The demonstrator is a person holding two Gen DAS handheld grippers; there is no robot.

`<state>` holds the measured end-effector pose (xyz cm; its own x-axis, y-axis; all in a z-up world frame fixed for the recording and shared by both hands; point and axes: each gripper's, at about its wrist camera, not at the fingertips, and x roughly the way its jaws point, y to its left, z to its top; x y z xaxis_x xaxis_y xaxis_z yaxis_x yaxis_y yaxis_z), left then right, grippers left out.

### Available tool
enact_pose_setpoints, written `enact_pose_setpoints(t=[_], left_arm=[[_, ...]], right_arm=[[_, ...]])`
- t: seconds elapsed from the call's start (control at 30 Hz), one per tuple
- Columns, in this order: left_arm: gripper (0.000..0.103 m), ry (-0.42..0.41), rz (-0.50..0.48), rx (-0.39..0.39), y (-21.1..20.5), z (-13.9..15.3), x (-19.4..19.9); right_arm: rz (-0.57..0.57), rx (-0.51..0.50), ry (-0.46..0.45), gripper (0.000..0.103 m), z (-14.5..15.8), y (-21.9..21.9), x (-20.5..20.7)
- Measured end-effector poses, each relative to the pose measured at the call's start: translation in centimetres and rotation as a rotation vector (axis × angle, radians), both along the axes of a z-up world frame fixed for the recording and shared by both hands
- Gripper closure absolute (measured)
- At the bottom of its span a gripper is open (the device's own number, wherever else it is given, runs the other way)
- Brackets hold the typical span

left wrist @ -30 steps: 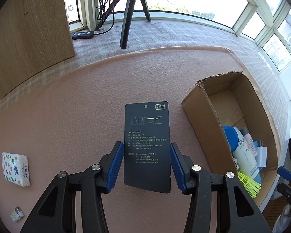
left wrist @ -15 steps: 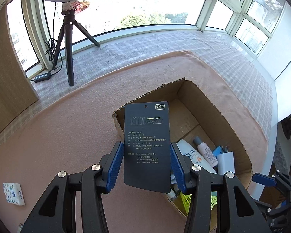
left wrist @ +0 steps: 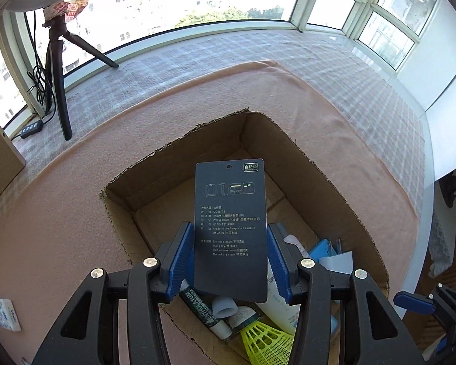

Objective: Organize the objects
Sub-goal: 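Carry the dark card into the box and open the left gripper, then move the right gripper to the wooden clothespin while the left gripper approaches the patterned lighter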

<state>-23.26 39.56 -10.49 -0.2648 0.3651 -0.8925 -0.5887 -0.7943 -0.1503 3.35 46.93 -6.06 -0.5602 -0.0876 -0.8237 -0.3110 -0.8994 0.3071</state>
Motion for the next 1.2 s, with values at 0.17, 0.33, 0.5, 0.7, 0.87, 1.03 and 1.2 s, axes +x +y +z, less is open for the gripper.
enact_pose_setpoints(t=[0.17,0.33,0.5,0.7,0.87,1.03,1.2], left_arm=[[0.043,-0.036,-0.026,-0.007,0.9,-0.7,0.0],[0.026,-0.023,-0.018,-0.005,0.7,-0.5,0.2],[0.026,0.0,-0.005,0.006,-0.3,0.6,0.5],[0.026,0.035,0.029,0.025,-3.4,2.5,1.5],[0.026,0.061,0.08,0.034,-8.1,3.9,2.4],[0.026,0.078,0.15,0.032,-13.7,4.5,3.6],[0.026,0.096,0.223,0.01,-19.8,4.7,4.7]], right_arm=[[-0.001,0.001,-0.003,0.046,0.0,0.1,0.1],[-0.007,-0.001,-0.004,0.046,0.0,0.1,0.3],[0.0,0.006,-0.001,0.046,0.2,-0.2,0.2],[0.028,0.002,0.016,0.046,0.7,-1.3,-0.4],[0.073,-0.004,0.036,0.046,1.2,-3.0,-1.5],[0.119,-0.025,0.052,0.046,1.6,-5.2,-3.0],[0.178,-0.029,0.058,0.046,1.9,-7.9,-4.4]])
